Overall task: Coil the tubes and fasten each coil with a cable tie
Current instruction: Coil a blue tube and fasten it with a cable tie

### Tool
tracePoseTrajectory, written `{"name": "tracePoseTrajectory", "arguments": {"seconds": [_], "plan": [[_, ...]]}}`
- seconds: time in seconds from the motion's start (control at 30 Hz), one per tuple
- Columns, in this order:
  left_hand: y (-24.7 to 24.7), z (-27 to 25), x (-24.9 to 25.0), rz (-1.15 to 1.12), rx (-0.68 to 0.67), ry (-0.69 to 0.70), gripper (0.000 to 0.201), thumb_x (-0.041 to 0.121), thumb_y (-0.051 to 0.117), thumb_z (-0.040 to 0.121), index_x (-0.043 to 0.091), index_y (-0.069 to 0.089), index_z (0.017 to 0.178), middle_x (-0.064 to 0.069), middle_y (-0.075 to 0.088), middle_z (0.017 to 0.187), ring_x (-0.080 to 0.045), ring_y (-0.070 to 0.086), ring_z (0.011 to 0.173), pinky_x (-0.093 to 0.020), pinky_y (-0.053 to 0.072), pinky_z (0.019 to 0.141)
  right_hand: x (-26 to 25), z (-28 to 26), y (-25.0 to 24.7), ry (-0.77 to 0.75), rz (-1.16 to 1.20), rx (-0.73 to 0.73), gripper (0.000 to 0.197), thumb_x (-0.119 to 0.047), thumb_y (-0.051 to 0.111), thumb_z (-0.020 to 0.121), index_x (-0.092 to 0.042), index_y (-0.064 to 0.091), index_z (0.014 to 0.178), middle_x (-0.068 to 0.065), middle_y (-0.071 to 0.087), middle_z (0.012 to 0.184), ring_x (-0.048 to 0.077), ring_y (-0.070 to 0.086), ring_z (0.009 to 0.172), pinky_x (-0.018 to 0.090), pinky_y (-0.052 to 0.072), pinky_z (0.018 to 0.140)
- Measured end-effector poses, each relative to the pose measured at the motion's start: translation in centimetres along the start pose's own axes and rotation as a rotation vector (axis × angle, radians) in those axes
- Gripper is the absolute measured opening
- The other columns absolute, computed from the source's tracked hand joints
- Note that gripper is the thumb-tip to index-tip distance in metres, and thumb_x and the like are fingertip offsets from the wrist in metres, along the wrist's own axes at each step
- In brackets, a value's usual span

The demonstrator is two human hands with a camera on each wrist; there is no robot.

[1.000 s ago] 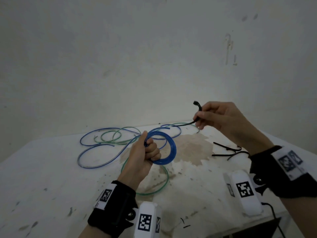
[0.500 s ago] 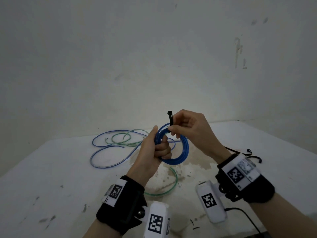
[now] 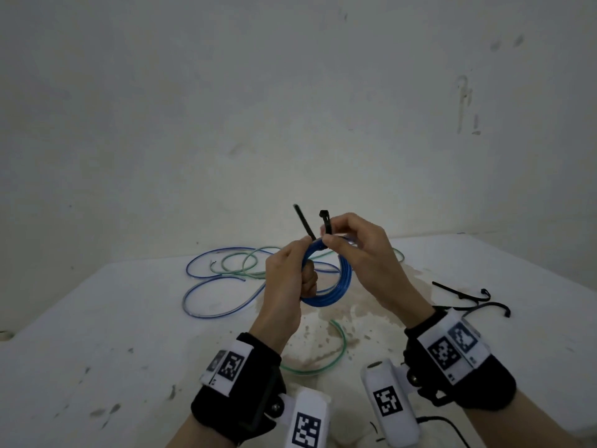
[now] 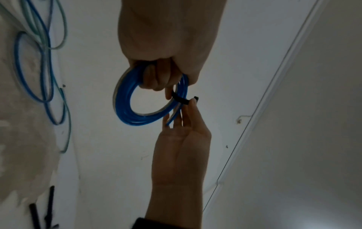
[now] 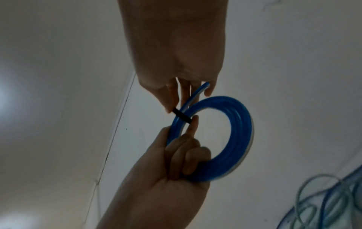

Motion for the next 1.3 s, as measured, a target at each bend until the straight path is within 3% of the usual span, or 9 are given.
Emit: {"name": "tracePoseTrajectory", "arguments": {"seconds": [0.2, 0.33, 0.5, 0.63, 0.77, 0.87, 0.97, 1.13, 1.3], "plan": [[0.4, -1.2, 0.4, 0.245, -0.01, 0.253, 0.024, 0.022, 0.049, 0.094, 0.012, 0.057, 0.073, 0.002, 0.025, 0.046, -0.01, 0.022, 0.038, -0.023, 0.02, 0.04, 0.1, -0.6, 1.5, 0.089, 0.238, 0.157, 0.013, -0.006, 0.042, 0.096, -0.003, 0.053, 0.091, 0.009, 0.062, 0.081, 0.016, 0.06, 0.076, 0.022, 0.052, 0.073], [0.2, -1.1, 0.5, 0.306, 0.006, 0.271, 0.031, 0.02, 0.048, 0.094, 0.0, 0.044, 0.071, 0.0, 0.025, 0.05, -0.011, 0.022, 0.043, -0.024, 0.022, 0.042, 0.5, -1.2, 2.5, -0.008, 0.095, 0.188, 0.015, -0.013, 0.038, 0.099, -0.008, 0.049, 0.09, 0.006, 0.054, 0.072, 0.022, 0.053, 0.067, 0.029, 0.047, 0.066], [0.1, -1.2, 0.5, 0.279, 0.097, 0.246, 0.027, 0.019, 0.043, 0.096, 0.008, 0.042, 0.071, 0.003, 0.028, 0.049, -0.011, 0.024, 0.042, -0.026, 0.022, 0.042, 0.0, -1.3, 3.4, -0.166, -0.109, 0.195, 0.016, -0.017, 0.033, 0.098, -0.012, 0.043, 0.087, 0.004, 0.045, 0.065, 0.011, 0.037, 0.055, 0.019, 0.031, 0.052], [-0.8, -1.0, 0.9, 0.329, 0.144, 0.31, 0.016, 0.012, 0.037, 0.097, 0.013, 0.051, 0.089, 0.01, 0.032, 0.043, -0.008, 0.026, 0.041, -0.023, 0.024, 0.041, -0.2, -1.5, 3.6, -0.151, -0.085, 0.169, 0.013, -0.014, 0.038, 0.099, -0.014, 0.045, 0.088, -0.004, 0.047, 0.068, 0.007, 0.042, 0.057, 0.015, 0.034, 0.054], [-0.9, -0.7, 1.3, 0.642, 0.074, 0.436, 0.021, 0.012, 0.033, 0.098, 0.008, 0.053, 0.09, 0.007, 0.036, 0.053, -0.011, 0.03, 0.045, -0.027, 0.026, 0.047, -0.5, -1.9, 3.4, -0.058, 0.09, 0.234, 0.013, -0.02, 0.042, 0.098, -0.014, 0.052, 0.092, 0.0, 0.057, 0.08, 0.024, 0.054, 0.074, 0.035, 0.045, 0.067], [-0.7, -1.1, 1.6, 0.752, 0.038, 0.474, 0.022, 0.01, 0.032, 0.098, 0.008, 0.053, 0.089, 0.003, 0.039, 0.055, -0.011, 0.031, 0.045, -0.026, 0.026, 0.047, -0.7, -2.3, 3.4, -0.026, 0.152, 0.29, 0.013, -0.018, 0.044, 0.097, -0.018, 0.055, 0.091, -0.008, 0.059, 0.081, 0.021, 0.057, 0.077, 0.033, 0.047, 0.069], [-0.6, -1.6, 1.9, 0.801, 0.03, 0.487, 0.023, 0.007, 0.032, 0.097, 0.011, 0.054, 0.097, 0.0, 0.036, 0.053, -0.012, 0.031, 0.044, -0.027, 0.024, 0.045, -1.0, -2.5, 3.5, -0.03, 0.187, 0.328, 0.013, -0.019, 0.046, 0.096, -0.023, 0.057, 0.09, -0.014, 0.061, 0.078, 0.012, 0.059, 0.078, 0.03, 0.049, 0.07], [-0.5, -1.8, 2.1, 0.861, 0.06, 0.495, 0.034, 0.005, 0.032, 0.096, 0.015, 0.054, 0.119, 0.003, 0.032, 0.049, -0.012, 0.034, 0.045, -0.027, 0.027, 0.044, -1.4, -2.6, 3.8, -0.063, 0.181, 0.337, 0.014, -0.022, 0.05, 0.094, -0.03, 0.058, 0.087, -0.017, 0.062, 0.08, 0.018, 0.06, 0.079, 0.043, 0.052, 0.072], [-0.5, -2.1, 1.8, 0.834, 0.083, 0.511, 0.032, 0.003, 0.032, 0.096, 0.014, 0.055, 0.116, 0.006, 0.028, 0.046, -0.013, 0.032, 0.042, -0.025, 0.022, 0.041, -1.2, -2.6, 3.6, -0.051, 0.189, 0.348, 0.013, -0.02, 0.053, 0.092, -0.026, 0.061, 0.084, -0.012, 0.063, 0.077, 0.023, 0.061, 0.079, 0.048, 0.052, 0.073]]}}
Point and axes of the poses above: each hand's wrist, its own z-axis towards the middle knuckle, its own y-axis out of the palm, x = y × z, the point moved 2 cm from there along z, towards the middle knuckle
